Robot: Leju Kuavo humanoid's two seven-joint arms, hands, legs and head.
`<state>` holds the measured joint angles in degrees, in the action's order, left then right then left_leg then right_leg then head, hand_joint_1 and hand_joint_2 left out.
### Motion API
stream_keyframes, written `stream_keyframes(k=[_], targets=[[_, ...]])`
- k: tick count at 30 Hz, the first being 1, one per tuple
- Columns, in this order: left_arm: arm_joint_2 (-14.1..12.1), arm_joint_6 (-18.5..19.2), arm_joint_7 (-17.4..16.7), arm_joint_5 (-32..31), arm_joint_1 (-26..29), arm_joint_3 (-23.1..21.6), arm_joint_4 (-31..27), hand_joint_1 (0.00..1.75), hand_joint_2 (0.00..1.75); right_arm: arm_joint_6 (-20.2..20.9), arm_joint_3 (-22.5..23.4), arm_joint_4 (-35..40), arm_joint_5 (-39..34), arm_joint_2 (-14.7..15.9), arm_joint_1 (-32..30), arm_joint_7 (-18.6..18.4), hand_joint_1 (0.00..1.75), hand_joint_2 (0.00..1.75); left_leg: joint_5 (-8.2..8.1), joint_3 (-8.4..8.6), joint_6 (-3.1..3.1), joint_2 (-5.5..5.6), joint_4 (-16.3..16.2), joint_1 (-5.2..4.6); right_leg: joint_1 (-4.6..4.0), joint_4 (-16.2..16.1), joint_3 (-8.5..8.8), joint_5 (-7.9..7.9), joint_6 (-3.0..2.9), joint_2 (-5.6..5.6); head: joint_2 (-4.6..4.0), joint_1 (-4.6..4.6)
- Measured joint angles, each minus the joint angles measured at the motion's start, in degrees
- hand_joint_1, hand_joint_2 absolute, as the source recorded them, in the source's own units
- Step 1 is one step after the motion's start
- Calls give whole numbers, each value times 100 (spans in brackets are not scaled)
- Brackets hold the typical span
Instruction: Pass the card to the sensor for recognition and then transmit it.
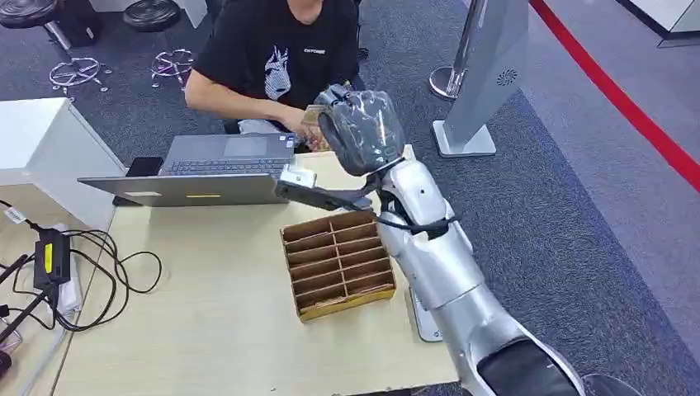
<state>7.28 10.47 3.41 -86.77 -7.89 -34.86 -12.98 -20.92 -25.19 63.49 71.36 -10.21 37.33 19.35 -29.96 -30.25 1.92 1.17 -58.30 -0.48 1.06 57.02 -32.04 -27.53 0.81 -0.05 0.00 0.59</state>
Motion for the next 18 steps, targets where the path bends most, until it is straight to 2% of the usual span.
stream_keyframes(k=[3, 5, 7, 9, 11, 15, 18], targets=[[-7, -28, -72, 94, 46, 96, 0, 0, 175, -89, -390, 794, -65, 345, -545, -197, 175, 175, -4, -1, -2, 2, 0, 0, 0, -4, 0, -2, 0, -1, 0, 4], [-11, -66, -123, 158, 83, 164, 2, 0, 175, -199, -412, 1188, -274, 578, -940, -246, 175, 175, -4, -3, -2, 6, 0, -1, 1, -7, 2, -2, 0, -6, 0, 0], [-15, -129, -166, 254, 123, 254, 26, 0, 175, -100, -309, 1526, -971, 803, -1350, -33, 175, 175, -5, -2, 0, 4, 0, -3, 1, -12, 5, -1, 2, -6, 0, 4], [-33, -197, -217, 354, 175, 365, 31, 0, 175, 427, 24, 1826, -2363, 1013, -1802, 584, 175, 175, -8, 2, 3, 7, 0, -5, 2, -17, 11, 0, 2, -13, 0, 2], [-44, -256, -254, 424, 215, 463, 35, 0, 175, 977, 510, 2006, -3274, 1165, -2210, 1149, 175, 175, -8, 1, 5, 11, 0, -7, 3, -18, 12, 0, 3, -19, 0, 2], [-59, -332, -291, 501, 261, 630, 70, 0, 175, 2206, 1429, 2177, -4070, 1430, -2924, 1906, 175, 175, -15, 0, 14, 11, 0, -8, 3, -20, 14, -1, 3, -20, 0, 4], [-63, -365, -295, 536, 282, 702, 79, 0, 175, 2302, 1854, 2177, -3874, 1681, -3297, 1895, 175, 175, -16, 0, 14, 9, 0, -8, 2, -21, 12, -1, 4, -19, 0, 4]])
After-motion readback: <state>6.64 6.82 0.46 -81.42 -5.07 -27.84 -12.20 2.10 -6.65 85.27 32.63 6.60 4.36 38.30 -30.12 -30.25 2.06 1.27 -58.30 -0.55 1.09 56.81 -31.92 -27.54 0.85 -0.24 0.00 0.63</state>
